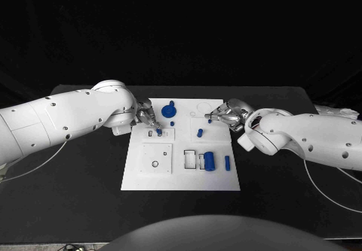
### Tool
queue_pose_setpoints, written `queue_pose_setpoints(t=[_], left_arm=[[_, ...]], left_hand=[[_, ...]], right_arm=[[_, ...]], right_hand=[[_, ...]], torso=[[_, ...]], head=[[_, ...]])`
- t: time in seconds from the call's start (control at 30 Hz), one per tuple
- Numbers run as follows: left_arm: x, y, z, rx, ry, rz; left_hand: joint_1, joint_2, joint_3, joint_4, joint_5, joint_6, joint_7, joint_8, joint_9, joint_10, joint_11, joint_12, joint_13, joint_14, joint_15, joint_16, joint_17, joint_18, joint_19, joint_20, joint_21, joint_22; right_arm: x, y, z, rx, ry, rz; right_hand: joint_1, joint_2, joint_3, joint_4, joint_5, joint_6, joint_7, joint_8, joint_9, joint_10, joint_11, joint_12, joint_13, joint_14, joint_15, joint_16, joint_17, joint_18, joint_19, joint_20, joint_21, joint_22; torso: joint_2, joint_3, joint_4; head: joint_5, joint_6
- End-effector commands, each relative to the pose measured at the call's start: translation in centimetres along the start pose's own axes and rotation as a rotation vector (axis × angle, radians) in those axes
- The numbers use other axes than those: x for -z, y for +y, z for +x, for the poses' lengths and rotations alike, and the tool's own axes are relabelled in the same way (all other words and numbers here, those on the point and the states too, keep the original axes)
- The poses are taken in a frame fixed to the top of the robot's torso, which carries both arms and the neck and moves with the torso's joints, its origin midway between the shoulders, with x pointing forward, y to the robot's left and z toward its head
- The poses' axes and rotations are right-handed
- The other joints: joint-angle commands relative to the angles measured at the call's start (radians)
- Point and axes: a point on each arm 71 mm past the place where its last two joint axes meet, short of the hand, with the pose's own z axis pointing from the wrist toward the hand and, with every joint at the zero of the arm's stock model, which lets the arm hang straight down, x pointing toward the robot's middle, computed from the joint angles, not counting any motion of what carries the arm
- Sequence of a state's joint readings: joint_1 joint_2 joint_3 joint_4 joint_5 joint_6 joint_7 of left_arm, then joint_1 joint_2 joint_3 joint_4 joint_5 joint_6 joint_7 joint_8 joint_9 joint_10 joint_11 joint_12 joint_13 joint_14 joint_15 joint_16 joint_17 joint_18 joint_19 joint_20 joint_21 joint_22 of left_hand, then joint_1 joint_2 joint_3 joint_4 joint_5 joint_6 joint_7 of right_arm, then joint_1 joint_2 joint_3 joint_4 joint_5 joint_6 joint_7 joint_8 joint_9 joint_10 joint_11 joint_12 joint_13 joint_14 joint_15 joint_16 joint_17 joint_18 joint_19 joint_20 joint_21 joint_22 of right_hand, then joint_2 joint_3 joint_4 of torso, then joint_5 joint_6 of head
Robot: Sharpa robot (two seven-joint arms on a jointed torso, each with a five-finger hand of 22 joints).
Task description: Assemble the parts on the task board
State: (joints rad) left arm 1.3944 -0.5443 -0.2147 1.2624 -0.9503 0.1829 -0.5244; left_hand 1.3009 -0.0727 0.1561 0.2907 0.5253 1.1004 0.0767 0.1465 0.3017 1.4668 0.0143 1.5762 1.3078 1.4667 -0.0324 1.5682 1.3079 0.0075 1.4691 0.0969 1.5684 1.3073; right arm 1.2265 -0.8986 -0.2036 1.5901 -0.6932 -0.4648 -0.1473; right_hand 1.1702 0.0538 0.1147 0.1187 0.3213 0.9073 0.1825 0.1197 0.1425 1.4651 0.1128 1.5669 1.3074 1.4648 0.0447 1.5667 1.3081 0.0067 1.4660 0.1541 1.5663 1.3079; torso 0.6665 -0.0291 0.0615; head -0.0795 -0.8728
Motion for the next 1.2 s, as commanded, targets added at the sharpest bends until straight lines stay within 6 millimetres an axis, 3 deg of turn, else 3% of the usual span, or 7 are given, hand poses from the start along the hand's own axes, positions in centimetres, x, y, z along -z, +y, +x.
queue_pose_setpoints(t=[0.03,0.53,1.2], left_arm=[[0.01,-0.18,0.15,-0.014,0.018,0.006],[-0.06,-0.44,0.41,-0.01,0.052,0.013],[-0.08,-0.43,0.45,-0.011,0.059,0.006]], left_hand=[[-0.005,0.007,-0.003,0.0,0.006,-0.002,0.001,-0.007,0.001,0.104,0.005,-0.005,0.263,0.104,0.007,0.003,0.263,-0.007,0.102,-0.002,0.002,0.263],[0.044,0.01,0.011,-0.01,0.008,0.002,-0.003,-0.005,0.007,0.104,0.001,-0.005,0.263,0.104,0.004,0.003,0.263,-0.007,0.102,-0.002,0.002,0.263],[0.052,0.01,0.014,-0.009,0.008,0.004,-0.002,-0.004,0.008,0.104,0.001,-0.005,0.263,0.104,0.003,0.003,0.263,-0.007,0.102,-0.002,0.002,0.263]], right_arm=[[0.0,0.06,0.09,0.008,0.005,-0.011],[-0.03,0.09,0.14,0.008,0.006,-0.011],[-0.02,0.05,0.12,0.008,0.007,-0.01]], right_hand=[[0.011,0.0,-0.004,-0.003,0.006,-0.001,0.005,0.004,0.001,0.106,0.005,0.004,0.263,0.106,0.008,0.004,0.263,-0.007,0.105,0.008,0.004,0.263],[0.011,0.0,-0.004,-0.003,0.006,-0.001,0.005,0.004,0.001,0.106,0.005,0.004,0.263,0.106,0.008,0.004,0.263,-0.007,0.105,0.008,0.004,0.263],[0.011,0.0,-0.004,-0.003,0.006,-0.001,0.005,0.004,0.001,0.106,0.005,0.004,0.263,0.106,0.008,0.004,0.263,-0.007,0.105,0.008,0.004,0.263]], torso=[[0.0,0.0002,-0.0004],[0.0,0.0001,-0.0002],[0.0,-0.0001,0.0]], head=[[0.0,0.0],[0.0,0.0],[0.0,0.0]])
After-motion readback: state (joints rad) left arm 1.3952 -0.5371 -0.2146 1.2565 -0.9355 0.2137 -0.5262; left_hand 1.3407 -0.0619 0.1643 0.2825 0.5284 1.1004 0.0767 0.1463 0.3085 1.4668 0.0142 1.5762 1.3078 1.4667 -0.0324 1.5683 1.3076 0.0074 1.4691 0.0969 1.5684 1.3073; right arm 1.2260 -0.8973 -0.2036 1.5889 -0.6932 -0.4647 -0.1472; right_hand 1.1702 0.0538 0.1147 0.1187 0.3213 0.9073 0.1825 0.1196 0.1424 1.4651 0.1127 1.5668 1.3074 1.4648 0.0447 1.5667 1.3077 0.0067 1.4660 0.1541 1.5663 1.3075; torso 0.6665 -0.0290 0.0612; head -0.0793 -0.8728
